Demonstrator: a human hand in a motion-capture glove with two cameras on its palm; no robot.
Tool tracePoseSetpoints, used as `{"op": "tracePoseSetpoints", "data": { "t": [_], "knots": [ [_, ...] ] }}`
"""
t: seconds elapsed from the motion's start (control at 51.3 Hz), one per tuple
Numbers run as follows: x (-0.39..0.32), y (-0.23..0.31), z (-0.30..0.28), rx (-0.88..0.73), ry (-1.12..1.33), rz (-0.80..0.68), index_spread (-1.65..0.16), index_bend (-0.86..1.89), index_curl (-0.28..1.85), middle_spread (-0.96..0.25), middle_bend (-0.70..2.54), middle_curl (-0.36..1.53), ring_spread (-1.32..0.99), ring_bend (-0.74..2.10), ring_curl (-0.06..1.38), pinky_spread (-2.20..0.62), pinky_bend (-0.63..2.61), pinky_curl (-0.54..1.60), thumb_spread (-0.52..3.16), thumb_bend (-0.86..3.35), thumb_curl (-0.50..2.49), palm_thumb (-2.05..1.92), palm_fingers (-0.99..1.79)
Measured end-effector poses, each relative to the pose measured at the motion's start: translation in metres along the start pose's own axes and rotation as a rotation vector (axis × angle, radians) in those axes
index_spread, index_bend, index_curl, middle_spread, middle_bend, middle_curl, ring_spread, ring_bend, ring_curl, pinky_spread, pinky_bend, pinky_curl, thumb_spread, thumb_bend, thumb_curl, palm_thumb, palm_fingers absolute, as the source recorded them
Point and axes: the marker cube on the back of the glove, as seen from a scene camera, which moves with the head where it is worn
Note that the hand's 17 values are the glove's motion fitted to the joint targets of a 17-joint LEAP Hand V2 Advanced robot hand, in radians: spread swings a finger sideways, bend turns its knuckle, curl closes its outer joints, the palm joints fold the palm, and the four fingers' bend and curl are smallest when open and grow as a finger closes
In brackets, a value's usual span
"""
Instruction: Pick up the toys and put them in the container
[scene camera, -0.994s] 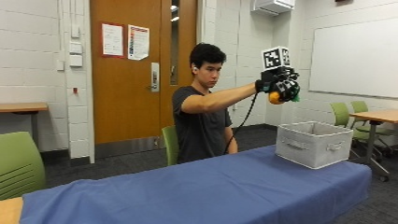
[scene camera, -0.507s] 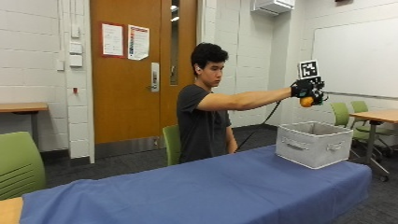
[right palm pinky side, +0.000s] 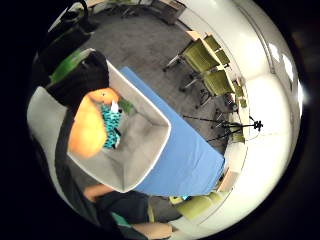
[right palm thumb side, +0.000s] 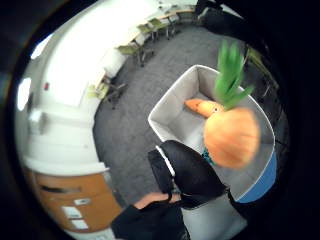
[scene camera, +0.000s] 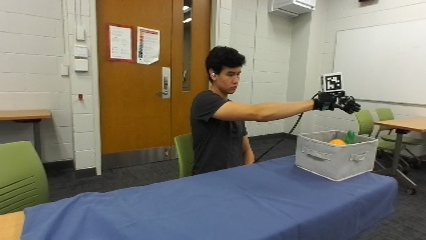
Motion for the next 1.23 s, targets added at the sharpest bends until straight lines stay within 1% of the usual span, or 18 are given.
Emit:
{"op": "tracePoseSetpoints", "data": {
  "t": [0.058,0.097,0.156,0.214,0.292,0.351,0.37,0.448,0.507,0.546,0.624,0.643,0.702,0.76,0.936,1.033,1.228],
  "knots": [
    [0.009,0.008,-0.005,0.011,0.044,-0.065,-0.42,-0.01,1.02,-0.30,0.29,0.68,-0.28,0.80,0.42,-0.25,1.13,0.47,1.04,-0.10,0.75,0.00,0.04],
    [-0.002,0.012,-0.007,0.023,0.075,-0.102,-0.42,0.01,0.97,-0.28,0.29,0.68,-0.27,0.77,0.39,-0.23,1.15,0.46,1.07,-0.08,0.70,-0.03,0.00],
    [-0.049,0.010,-0.010,0.036,0.094,-0.020,-0.41,0.05,0.90,-0.24,0.30,0.66,-0.26,0.76,0.37,-0.20,1.15,0.44,1.10,-0.07,0.64,-0.07,-0.01],
    [-0.057,0.016,-0.018,0.040,0.045,0.038,-0.41,0.08,0.85,-0.22,0.31,0.65,-0.25,0.75,0.36,-0.19,1.14,0.43,1.12,-0.07,0.59,-0.08,-0.01],
    [-0.027,0.034,-0.025,0.047,0.008,0.058,-0.40,0.14,0.80,-0.20,0.33,0.64,-0.26,0.74,0.35,-0.17,1.08,0.41,1.15,-0.07,0.53,-0.08,0.00],
    [-0.001,0.052,-0.029,0.048,0.032,0.008,-0.39,0.16,0.78,-0.19,0.35,0.64,-0.26,0.73,0.34,-0.17,1.02,0.39,1.16,-0.07,0.49,-0.08,0.00],
    [0.007,0.057,-0.029,0.048,0.055,0.016,-0.39,0.18,0.77,-0.18,0.36,0.63,-0.27,0.72,0.34,-0.17,0.98,0.37,1.16,-0.07,0.48,-0.08,-0.01],
    [0.055,0.082,-0.031,0.048,0.225,0.162,-0.37,0.18,0.75,-0.17,0.37,0.63,-0.27,0.70,0.33,-0.17,0.93,0.36,1.17,-0.07,0.43,-0.09,0.01],
    [0.090,0.108,-0.034,0.048,0.269,0.238,-0.36,0.19,0.74,-0.16,0.38,0.62,-0.28,0.66,0.32,-0.17,0.89,0.34,1.17,-0.07,0.40,-0.10,0.00],
    [0.111,0.125,-0.037,0.045,0.277,0.271,-0.35,0.20,0.73,-0.16,0.38,0.61,-0.29,0.65,0.32,-0.17,0.87,0.33,1.17,-0.07,0.38,-0.09,0.01],
    [0.126,0.154,-0.043,0.039,0.183,0.222,-0.33,0.20,0.71,-0.15,0.37,0.60,-0.29,0.62,0.31,-0.17,0.85,0.32,1.17,-0.07,0.34,-0.09,0.01],
    [0.133,0.160,-0.043,0.038,0.190,0.250,-0.33,0.20,0.71,-0.14,0.36,0.59,-0.29,0.61,0.31,-0.17,0.84,0.32,1.17,-0.07,0.33,-0.09,0.02],
    [0.166,0.182,-0.043,0.035,0.253,0.400,-0.32,0.20,0.70,-0.14,0.35,0.58,-0.29,0.59,0.30,-0.17,0.82,0.32,1.17,-0.07,0.31,-0.09,0.02],
    [0.190,0.205,-0.043,0.040,0.260,0.459,-0.31,0.20,0.69,-0.13,0.34,0.57,-0.29,0.57,0.30,-0.16,0.80,0.31,1.17,-0.07,0.29,-0.09,0.02],
    [0.221,0.262,-0.034,0.036,0.274,0.523,-0.30,0.19,0.67,-0.12,0.32,0.55,-0.29,0.52,0.28,-0.16,0.76,0.30,1.16,-0.07,0.25,-0.09,0.04],
    [0.229,0.271,-0.028,0.037,0.219,0.538,-0.29,0.19,0.65,-0.11,0.31,0.54,-0.29,0.49,0.28,-0.15,0.73,0.30,1.15,-0.07,0.23,-0.10,0.05],
    [0.234,0.274,-0.019,0.031,0.207,0.538,-0.28,0.19,0.63,-0.11,0.30,0.52,-0.29,0.46,0.28,-0.15,0.69,0.30,1.13,-0.07,0.20,-0.10,0.06]
  ]
}}
